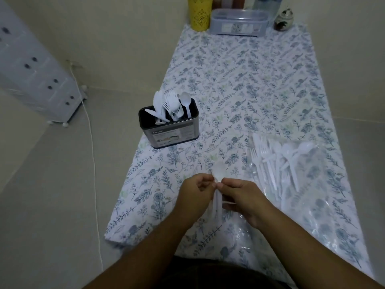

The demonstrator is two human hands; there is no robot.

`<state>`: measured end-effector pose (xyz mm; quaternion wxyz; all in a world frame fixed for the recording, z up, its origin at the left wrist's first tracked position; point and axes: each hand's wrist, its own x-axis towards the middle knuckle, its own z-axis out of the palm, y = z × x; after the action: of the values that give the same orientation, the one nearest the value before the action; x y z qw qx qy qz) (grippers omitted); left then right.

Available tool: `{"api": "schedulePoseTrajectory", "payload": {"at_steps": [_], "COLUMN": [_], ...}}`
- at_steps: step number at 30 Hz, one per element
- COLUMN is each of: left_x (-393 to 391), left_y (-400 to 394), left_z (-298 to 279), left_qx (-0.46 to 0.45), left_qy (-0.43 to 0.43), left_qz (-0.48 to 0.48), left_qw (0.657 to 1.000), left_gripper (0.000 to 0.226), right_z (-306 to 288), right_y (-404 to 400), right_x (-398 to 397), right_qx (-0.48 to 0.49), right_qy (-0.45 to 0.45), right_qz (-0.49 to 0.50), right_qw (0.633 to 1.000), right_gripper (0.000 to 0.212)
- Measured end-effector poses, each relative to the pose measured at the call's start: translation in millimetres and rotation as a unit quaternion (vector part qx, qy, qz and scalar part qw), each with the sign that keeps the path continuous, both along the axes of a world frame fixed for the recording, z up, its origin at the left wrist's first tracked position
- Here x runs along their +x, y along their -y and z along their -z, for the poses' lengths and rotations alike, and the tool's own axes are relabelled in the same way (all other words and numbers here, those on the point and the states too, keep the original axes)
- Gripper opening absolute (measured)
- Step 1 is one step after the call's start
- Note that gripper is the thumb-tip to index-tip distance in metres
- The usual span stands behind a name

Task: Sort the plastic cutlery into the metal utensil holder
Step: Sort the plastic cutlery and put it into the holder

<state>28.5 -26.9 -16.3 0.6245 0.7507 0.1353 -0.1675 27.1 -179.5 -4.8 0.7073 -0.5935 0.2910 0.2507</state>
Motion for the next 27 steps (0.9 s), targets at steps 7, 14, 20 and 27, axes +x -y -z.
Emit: {"api": "schedulePoseTrajectory", "payload": {"at_steps": [7, 14, 20, 27], "left_x": [-6, -13, -9, 3], "left_y": [-5, 0, -6, -16], "left_z": [-6, -14, -16, -23], "left_qx": [-0.057, 0.097, 0.131, 0.060], "left_qy": [0.001, 0.187, 0.230, 0.191], "left_qz": [-0.034, -0.014, 0.002, -0.051], "left_qw": [0.998, 0.977, 0.964, 0.978], "left_gripper": [0.018, 0.034, 0.024, 0.022], "right_z": [-2, -11, -16, -26], "right_y": [-6, -16, -21, -20], "right_x": [4, 8, 13, 21], "right_qx": [0.071, 0.060, -0.001, 0.001], "right_qy": [-0.006, 0.030, 0.090, 0.136], "right_qz": [0.012, 0.031, 0.010, 0.000], "right_qw": [0.997, 0.997, 0.996, 0.991], "right_gripper": [0.036, 0.022, 0.016, 0.012]}}
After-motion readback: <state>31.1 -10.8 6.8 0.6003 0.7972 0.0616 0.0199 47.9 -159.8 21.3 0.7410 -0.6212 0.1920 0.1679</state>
